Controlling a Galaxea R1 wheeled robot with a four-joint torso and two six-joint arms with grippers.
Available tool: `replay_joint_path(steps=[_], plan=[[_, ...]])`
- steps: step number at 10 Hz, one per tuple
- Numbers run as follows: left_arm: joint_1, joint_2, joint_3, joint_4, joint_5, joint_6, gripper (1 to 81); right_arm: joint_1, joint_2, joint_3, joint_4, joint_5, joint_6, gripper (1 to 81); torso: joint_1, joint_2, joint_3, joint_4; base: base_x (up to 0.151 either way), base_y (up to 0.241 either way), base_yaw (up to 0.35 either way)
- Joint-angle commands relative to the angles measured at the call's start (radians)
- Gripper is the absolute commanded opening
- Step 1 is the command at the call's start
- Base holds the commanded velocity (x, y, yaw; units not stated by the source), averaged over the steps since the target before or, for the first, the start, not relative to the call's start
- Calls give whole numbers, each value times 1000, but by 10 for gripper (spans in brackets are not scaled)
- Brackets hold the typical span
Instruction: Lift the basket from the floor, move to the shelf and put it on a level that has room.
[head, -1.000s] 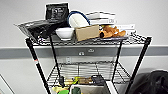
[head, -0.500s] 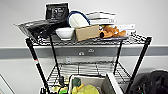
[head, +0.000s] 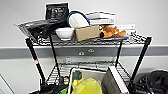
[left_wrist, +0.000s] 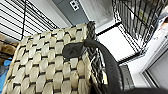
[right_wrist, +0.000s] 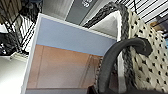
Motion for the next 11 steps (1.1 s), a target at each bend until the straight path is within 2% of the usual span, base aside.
replay_joint_path(steps=[1, 5, 7, 9, 11], plan=[[-212, -33, 83, -49, 43, 3, 10, 212, -34, 56, 99, -64, 16, 10, 0, 0, 0, 0, 0, 0, 0], [-324, -15, 56, -144, 49, 3, 10, 306, -24, 21, 163, -101, 18, 10, 0, 0, 0, 0, 0, 0, 0], [-369, 20, -7, -194, 90, 3, 10, 369, 10, -44, 202, -135, 19, 10, 0, 0, 0, 0, 0, 0, 0], [-422, 71, -91, -218, 92, 3, 10, 392, 85, -133, 209, -136, 19, 10, 0, 0, 0, 0, 0, 0, 0], [-446, 111, -192, -241, 131, 3, 10, 412, 145, -214, 195, -136, 18, 10, 0, 0, 0, 0, 0, 0, 0]])
